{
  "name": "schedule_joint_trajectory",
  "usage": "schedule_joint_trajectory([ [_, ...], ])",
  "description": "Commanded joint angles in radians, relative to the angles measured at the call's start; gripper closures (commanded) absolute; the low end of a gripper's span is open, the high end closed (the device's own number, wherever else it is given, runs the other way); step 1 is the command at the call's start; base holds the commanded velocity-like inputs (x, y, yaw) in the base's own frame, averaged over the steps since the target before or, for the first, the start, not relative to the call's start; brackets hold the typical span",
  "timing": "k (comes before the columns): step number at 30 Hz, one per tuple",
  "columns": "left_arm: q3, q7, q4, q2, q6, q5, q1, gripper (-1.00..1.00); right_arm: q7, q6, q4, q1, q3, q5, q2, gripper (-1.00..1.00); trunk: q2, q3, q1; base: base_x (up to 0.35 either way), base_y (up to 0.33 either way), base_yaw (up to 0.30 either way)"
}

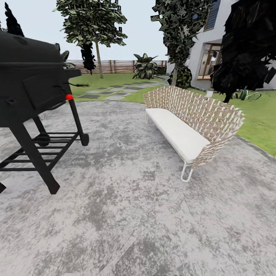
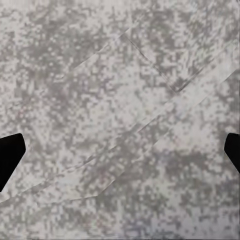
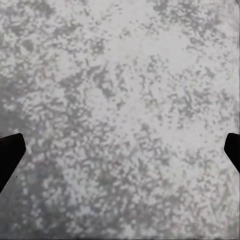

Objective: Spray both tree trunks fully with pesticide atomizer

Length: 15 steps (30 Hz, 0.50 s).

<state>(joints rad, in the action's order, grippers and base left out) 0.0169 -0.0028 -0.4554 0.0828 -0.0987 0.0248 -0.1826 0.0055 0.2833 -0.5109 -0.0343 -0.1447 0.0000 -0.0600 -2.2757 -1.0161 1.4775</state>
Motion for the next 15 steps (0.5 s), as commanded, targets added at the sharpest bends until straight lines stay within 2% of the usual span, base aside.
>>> schedule_joint_trajectory([
  [1,0.002,0.0,0.0,0.0,-0.003,0.002,0.0,-1.0,0.0,0.004,0.002,-0.001,-0.001,0.0,0.0,-1.0,0.0,-0.001,0.0,0.0,-0.273,-0.282],
  [15,0.002,0.0,0.0,0.001,-0.003,0.003,0.0,-1.0,-0.001,0.004,0.001,-0.001,-0.001,-0.002,-0.001,-1.0,0.0,-0.009,0.0,0.0,-0.273,-0.284],
])
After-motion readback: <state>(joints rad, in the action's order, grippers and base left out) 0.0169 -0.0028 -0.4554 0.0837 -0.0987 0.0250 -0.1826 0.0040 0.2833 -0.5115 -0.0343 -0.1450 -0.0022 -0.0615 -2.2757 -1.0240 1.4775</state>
